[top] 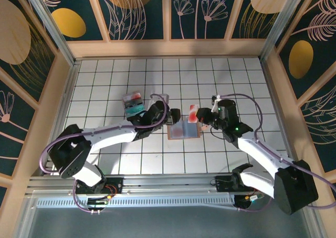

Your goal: Take the credit cards out of the card holder

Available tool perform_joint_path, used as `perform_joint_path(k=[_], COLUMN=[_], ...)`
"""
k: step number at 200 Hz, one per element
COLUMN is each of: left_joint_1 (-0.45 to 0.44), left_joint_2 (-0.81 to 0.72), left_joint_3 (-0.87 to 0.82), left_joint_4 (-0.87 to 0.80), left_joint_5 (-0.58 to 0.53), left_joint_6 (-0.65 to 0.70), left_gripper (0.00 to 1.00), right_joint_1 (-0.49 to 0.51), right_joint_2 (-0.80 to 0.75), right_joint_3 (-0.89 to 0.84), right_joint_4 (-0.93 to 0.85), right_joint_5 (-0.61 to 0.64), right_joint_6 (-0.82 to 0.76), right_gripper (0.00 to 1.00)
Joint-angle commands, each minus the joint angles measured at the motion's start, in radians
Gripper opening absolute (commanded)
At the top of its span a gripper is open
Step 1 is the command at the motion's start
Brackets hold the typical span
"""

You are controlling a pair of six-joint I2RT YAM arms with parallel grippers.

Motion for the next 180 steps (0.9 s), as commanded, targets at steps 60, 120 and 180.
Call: perform_joint_path(k=[60, 120, 180], left_joint_1=[0.086, 0.104, 0.104], left_joint_2=[-0.137, -0.108, -0.015], left_joint_3=[-0.040, -0.010, 0.025], left_joint_4=[0.216, 0.325, 0.421], left_joint_5=[0.136, 0.426, 0.600], left_joint_6=[0.030, 0.036, -0.005], left_gripper=[0.99, 0.78, 0.62], right_joint_1=[-0.054, -0.061, -0.064], right_joint_2=[-0.158, -0.186, -0.152], right_joint_3=[-0.112, -0.128, -0.164], right_joint_4=[0.260, 0.409, 0.620], right_joint_5=[-0.065, -0.144, -0.234], right_joint_6=[0.052, 0.104, 0.210], right_gripper=[0.00, 0.00, 0.00])
